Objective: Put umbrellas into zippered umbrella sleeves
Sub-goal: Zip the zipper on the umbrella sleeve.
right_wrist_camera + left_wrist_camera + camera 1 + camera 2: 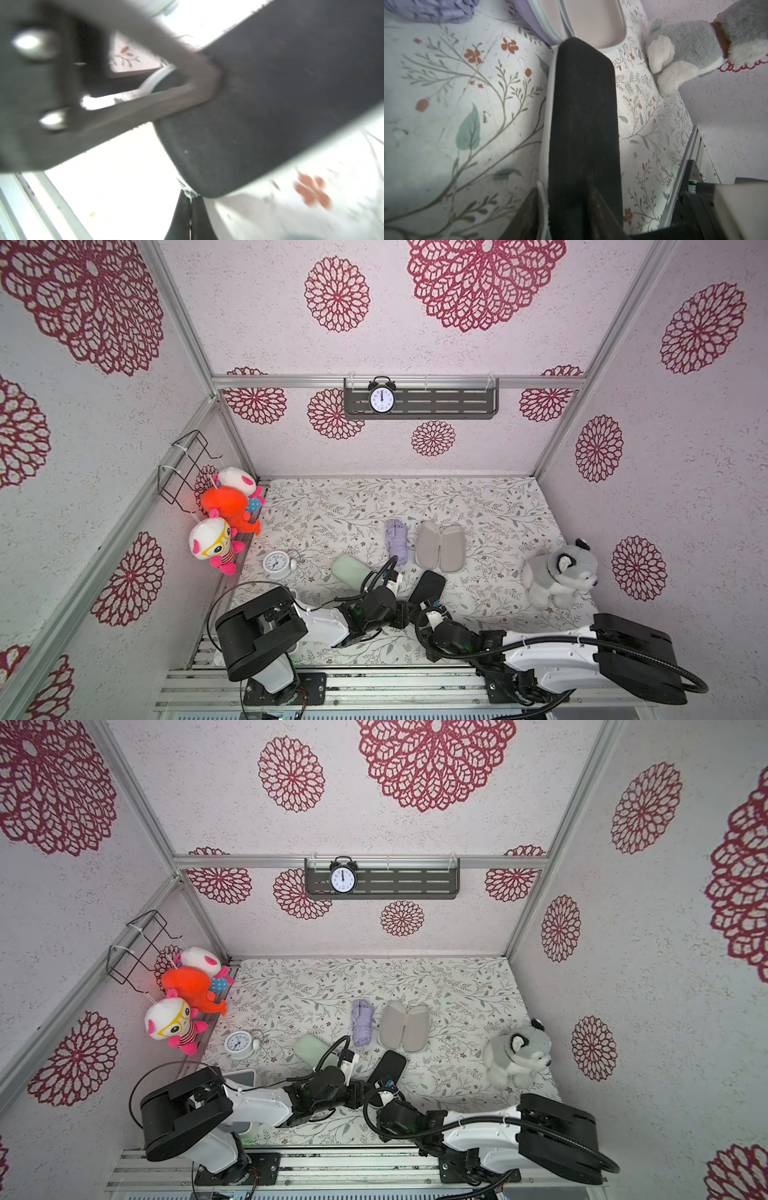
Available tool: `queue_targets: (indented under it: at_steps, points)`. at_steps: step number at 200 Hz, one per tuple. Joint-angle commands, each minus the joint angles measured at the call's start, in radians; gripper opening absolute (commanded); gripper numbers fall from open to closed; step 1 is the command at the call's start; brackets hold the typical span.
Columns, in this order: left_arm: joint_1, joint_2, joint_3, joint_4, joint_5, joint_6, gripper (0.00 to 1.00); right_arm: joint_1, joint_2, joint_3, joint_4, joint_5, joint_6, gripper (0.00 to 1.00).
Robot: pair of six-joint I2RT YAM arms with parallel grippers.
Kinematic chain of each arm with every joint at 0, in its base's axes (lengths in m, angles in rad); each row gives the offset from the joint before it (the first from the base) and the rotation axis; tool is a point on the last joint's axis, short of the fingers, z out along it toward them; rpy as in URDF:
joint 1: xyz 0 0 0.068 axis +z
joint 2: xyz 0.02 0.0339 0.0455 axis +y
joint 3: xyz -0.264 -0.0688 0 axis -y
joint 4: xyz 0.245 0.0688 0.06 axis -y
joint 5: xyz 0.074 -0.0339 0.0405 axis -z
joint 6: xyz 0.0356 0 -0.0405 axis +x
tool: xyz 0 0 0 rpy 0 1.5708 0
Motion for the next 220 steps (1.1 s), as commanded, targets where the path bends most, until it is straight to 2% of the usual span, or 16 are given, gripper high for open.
queue_targets:
  at_steps: [1,20,45,69,91,107,144,186,220]
  points:
    - [-0.057,0.021,-0.013,-0.146,0.044,-0.014,0.39,-0.010,-0.084,-0.014,-0.055,0.099,0.041,0.00]
    - [-0.067,0.067,0.008,-0.118,0.050,-0.031,0.37,0.022,-0.103,-0.008,-0.036,0.086,0.034,0.00]
    - [-0.082,0.120,0.031,-0.090,0.047,-0.064,0.32,0.080,-0.053,0.038,-0.030,0.106,0.030,0.00]
    - [-0.108,0.109,0.048,-0.153,-0.020,-0.098,0.27,0.112,-0.013,0.084,-0.050,0.139,0.046,0.00]
    - [-0.133,0.094,0.058,-0.191,-0.050,-0.117,0.13,0.117,-0.019,0.085,-0.025,0.152,0.064,0.00]
    - [-0.141,0.090,0.058,-0.208,-0.086,-0.145,0.14,0.118,-0.017,0.078,0.054,0.151,0.058,0.00]
    - [-0.155,0.106,0.052,-0.151,-0.096,-0.190,0.14,0.124,0.107,0.165,0.113,0.158,0.025,0.00]
    - [-0.182,0.119,0.035,-0.079,-0.092,-0.224,0.12,0.105,0.108,0.107,0.304,0.259,0.020,0.00]
    - [-0.192,0.111,-0.008,-0.012,-0.092,-0.254,0.10,0.092,0.127,0.118,0.397,0.256,-0.025,0.00]
